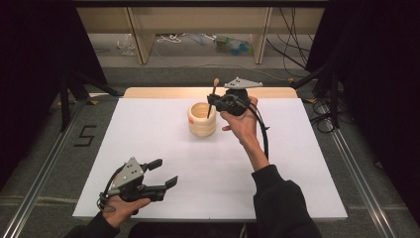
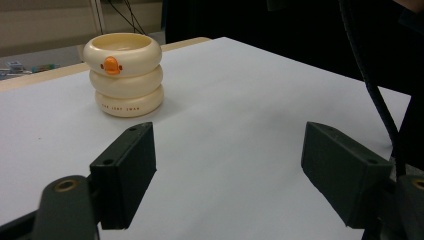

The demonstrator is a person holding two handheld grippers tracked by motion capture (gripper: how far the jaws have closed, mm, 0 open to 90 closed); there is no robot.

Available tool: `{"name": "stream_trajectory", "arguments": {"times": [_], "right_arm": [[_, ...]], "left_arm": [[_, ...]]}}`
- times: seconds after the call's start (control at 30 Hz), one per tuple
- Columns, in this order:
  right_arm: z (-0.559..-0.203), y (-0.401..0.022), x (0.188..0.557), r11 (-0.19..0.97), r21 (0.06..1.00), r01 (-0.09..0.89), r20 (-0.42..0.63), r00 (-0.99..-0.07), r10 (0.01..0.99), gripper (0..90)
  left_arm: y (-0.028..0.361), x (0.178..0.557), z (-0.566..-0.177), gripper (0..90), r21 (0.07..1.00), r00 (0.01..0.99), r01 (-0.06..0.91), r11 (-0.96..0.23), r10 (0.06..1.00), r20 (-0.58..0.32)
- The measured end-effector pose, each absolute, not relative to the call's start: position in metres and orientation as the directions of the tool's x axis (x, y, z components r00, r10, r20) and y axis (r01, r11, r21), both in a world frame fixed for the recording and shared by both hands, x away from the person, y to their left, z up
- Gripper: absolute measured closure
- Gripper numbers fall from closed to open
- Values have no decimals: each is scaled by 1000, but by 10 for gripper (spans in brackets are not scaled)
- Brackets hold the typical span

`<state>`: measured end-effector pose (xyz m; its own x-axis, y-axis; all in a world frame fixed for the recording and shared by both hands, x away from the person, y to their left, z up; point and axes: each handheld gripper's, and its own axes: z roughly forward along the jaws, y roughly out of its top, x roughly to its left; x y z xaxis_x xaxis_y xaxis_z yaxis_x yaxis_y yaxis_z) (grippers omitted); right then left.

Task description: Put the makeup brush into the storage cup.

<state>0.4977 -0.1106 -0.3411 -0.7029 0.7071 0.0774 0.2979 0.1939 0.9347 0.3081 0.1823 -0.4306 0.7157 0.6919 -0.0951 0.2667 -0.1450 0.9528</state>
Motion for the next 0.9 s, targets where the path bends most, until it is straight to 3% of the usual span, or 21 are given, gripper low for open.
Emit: {"name": "stream_trajectory", "arguments": {"times": [0.13,0.17,0.23,0.27,0.9], "right_arm": [[-345,-109,502,197,932,305,79,-700,710,834],[-345,-108,503,194,928,319,90,-695,714,834],[-346,-108,506,197,931,306,75,-691,718,834],[-345,-107,506,196,929,313,79,-689,721,834],[-341,-94,527,194,928,319,78,-675,734,834]], "left_arm": [[182,308,-431,218,953,721,265,-150,687,-92],[194,321,-425,218,945,715,88,-314,681,159],[192,320,-426,218,948,755,95,-304,642,130],[182,309,-430,218,955,726,255,-151,682,-86],[183,309,-430,218,956,736,244,-164,673,-73]]}}
